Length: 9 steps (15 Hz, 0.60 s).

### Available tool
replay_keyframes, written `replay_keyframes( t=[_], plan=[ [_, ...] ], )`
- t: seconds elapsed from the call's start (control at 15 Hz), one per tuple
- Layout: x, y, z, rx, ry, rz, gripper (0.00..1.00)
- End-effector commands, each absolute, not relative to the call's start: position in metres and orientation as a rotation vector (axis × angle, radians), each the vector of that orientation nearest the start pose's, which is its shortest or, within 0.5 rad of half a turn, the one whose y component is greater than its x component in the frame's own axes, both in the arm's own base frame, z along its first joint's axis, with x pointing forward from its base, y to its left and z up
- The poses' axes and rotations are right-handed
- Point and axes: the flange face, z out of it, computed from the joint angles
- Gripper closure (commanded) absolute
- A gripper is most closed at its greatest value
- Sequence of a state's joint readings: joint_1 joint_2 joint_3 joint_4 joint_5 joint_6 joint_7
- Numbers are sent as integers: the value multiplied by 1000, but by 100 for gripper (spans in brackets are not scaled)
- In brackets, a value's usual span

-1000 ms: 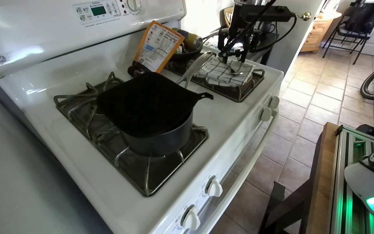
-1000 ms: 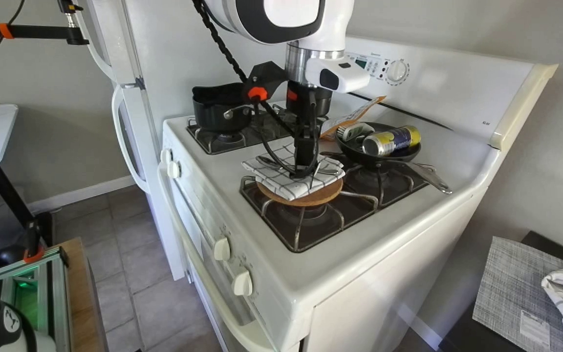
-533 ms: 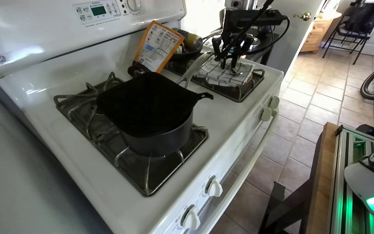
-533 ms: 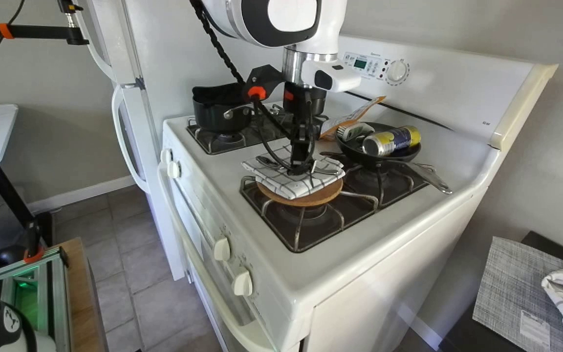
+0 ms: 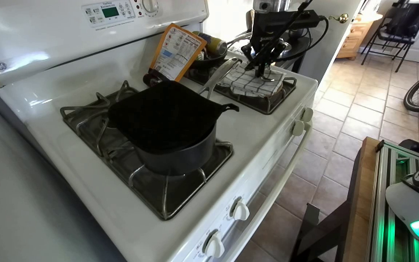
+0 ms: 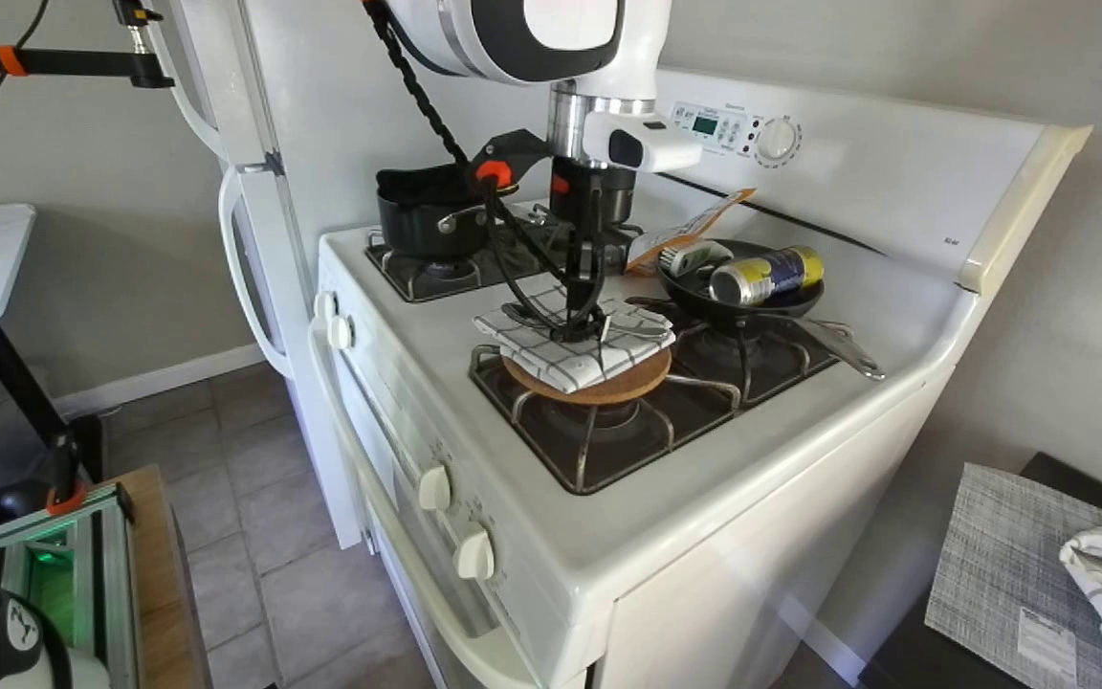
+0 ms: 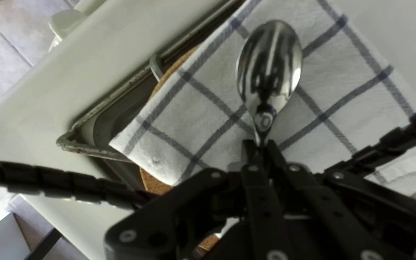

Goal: Put the silver spoon on top of the black pot holder.

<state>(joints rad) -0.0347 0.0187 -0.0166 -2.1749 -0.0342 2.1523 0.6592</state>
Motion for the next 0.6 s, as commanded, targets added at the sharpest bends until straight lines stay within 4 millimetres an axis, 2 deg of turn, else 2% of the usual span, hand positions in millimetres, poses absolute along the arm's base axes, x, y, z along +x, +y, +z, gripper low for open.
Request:
replay_keyframes(
  t=[0.0,0.27,0.53],
  plan=[
    [512,-28,414,-3022,1074,-6,98],
    [503,-7,453,-3056,931,-50,98],
    [493,39,496,-3133,652,-124,98]
  ],
)
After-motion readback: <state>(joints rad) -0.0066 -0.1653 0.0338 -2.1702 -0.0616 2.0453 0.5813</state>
